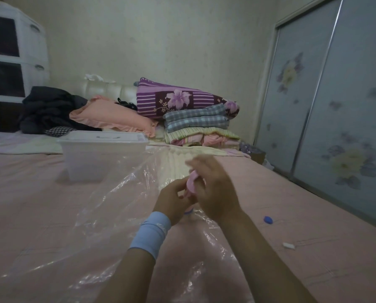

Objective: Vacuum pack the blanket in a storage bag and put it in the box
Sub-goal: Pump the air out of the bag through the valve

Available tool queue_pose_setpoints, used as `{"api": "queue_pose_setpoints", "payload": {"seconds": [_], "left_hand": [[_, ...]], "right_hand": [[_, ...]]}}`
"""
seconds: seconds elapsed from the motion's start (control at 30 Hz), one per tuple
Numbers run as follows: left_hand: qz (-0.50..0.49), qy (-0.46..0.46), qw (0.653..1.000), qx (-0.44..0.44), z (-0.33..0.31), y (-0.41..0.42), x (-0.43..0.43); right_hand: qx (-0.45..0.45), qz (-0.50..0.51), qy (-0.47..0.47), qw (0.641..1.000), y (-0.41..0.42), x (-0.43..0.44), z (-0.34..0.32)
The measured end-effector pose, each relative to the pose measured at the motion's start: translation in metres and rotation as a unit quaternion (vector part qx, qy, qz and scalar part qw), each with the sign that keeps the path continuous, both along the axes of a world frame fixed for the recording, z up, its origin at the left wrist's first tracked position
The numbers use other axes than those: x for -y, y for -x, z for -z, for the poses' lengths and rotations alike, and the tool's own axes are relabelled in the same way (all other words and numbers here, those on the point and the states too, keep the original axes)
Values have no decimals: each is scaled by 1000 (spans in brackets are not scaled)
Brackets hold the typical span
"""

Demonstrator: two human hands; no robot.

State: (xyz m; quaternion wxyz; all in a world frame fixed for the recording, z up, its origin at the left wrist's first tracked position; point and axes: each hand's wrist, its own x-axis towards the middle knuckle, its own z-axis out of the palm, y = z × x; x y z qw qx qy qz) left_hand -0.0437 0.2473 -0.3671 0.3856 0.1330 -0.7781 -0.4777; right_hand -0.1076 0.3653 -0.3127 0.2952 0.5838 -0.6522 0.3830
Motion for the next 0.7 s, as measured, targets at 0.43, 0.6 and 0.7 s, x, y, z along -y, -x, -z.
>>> {"api": "queue_pose_setpoints", "payload": {"seconds": [0.43,0.6,0.7], "left_hand": [[17,-4,1000,-9,-4,-5,-2],[16,24,998,54,-6,-15,11],[16,-9,999,41,-14,-22,18]], "right_hand": [[-68,-38,155,985,-12,0,-29],[51,2,-79,996,6,13,17],[100,-37,-120,987,9,14,17]]}}
